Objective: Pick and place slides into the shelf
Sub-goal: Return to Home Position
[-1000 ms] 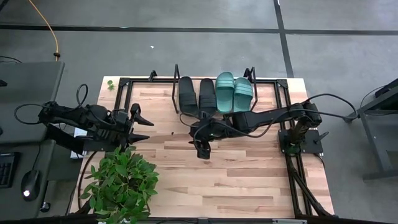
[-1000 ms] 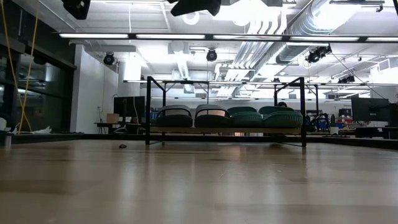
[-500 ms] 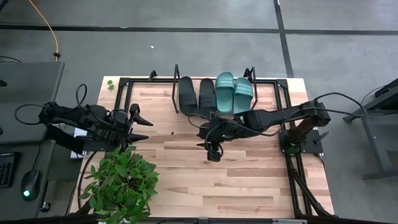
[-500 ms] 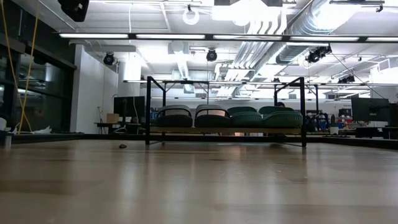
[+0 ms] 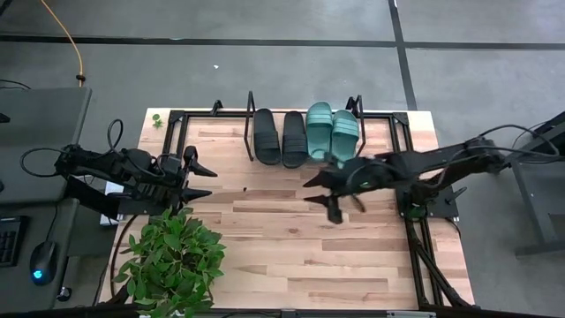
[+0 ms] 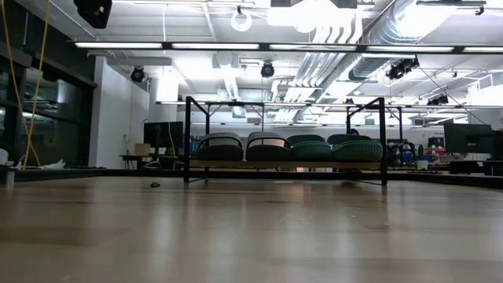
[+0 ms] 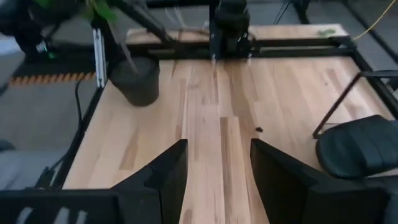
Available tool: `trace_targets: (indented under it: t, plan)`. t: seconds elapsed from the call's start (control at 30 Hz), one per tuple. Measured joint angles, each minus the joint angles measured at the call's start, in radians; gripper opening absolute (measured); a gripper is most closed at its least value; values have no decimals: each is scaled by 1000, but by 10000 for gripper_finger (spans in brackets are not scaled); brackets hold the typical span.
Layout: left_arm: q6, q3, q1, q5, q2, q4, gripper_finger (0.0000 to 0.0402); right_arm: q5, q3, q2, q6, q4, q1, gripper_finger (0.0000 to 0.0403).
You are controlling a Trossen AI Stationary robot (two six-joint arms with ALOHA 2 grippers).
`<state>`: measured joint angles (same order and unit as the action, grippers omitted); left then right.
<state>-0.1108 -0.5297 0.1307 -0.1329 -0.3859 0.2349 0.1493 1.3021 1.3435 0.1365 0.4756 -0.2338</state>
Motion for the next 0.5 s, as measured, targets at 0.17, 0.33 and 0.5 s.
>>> trace_targets:
  t: [0.17,0.33,0.5]
  plan:
    - [0,0,0,-18,0,-1,239,-16,-130,-160,-3,-87,-6,165]
    - [0,0,0,-18,0,-1,239,-26,-221,-300,-3,-118,-31,165]
    - [0,0,0,-18,16,13,239,-49,-329,-429,-31,-204,-57,165]
